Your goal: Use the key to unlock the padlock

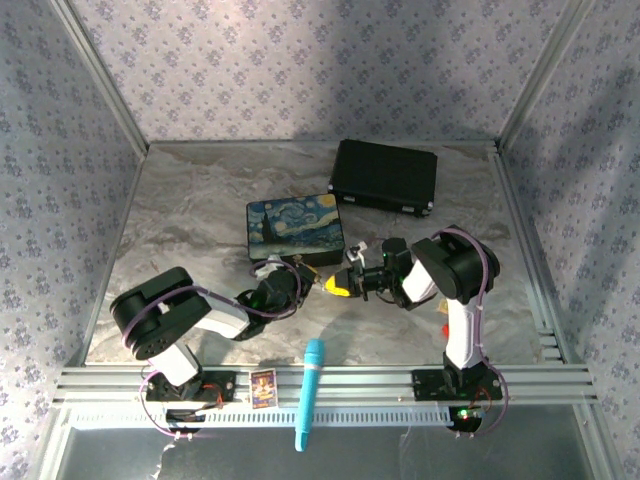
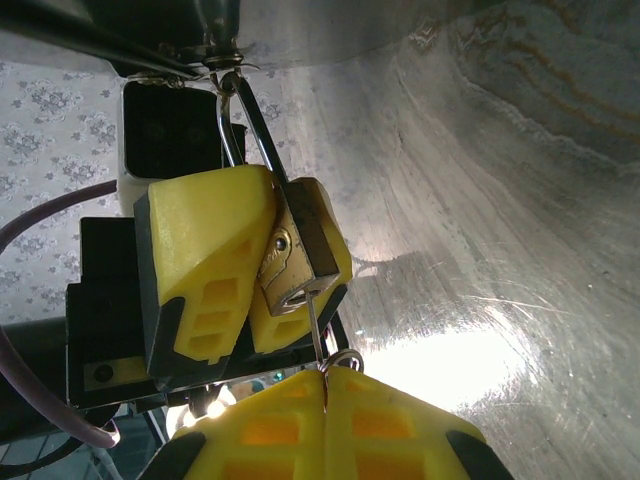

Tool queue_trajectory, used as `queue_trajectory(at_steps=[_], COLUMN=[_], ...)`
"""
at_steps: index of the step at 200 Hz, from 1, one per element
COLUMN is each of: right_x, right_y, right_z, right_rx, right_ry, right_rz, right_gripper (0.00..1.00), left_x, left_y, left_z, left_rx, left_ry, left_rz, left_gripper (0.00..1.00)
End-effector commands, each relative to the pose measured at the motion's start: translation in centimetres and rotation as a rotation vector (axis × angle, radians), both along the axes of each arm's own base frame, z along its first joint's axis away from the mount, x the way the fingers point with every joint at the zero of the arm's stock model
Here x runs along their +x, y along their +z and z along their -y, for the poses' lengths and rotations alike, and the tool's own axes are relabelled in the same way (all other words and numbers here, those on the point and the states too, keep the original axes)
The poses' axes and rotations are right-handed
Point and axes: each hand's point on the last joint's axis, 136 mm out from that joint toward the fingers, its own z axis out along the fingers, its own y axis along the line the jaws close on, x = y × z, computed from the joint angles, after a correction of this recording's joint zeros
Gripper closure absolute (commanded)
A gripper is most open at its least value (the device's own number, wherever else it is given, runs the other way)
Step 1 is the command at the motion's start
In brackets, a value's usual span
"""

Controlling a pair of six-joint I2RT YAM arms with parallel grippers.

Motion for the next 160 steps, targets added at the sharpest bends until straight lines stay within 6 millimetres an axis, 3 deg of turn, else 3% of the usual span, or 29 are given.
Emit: queue_trajectory(at_steps=[1,63,103,131,160], right_x=[0.8,2.2,1.4,1.2,0.8], right_y=[0.3,-0.8,-0.7,-1.1,-1.8], right_z=[-0.5,0.7,-0.3,-0.1,1.1], right_rx=[-0.004,-0.021,-0.02,-0.03,-0.082], right_ry=[-0.028,-0.1,-0.068,-0.081,-0.101], right_rz=[0.022,-0.022,-0.039,-0.042,-0.011], right_gripper=[1.0,1.0,1.0,1.0,1.0], left_x=[-1.4,-1.7,-1.4,-1.2,-0.6], left_y=[1.6,2.6,2.2,1.2,-0.8], left_z=[2.5,3.0,2.6,2.3,0.2], left_rx=[-0.066,-0.084,-0.051,-0.002,0.159], left_ry=[-0.104,-0.129,-0.103,-0.091,-0.063], left_rz=[0.0,0.034,0.053,0.043,0.0], left_gripper=[1.0,1.0,1.0,1.0,0.99])
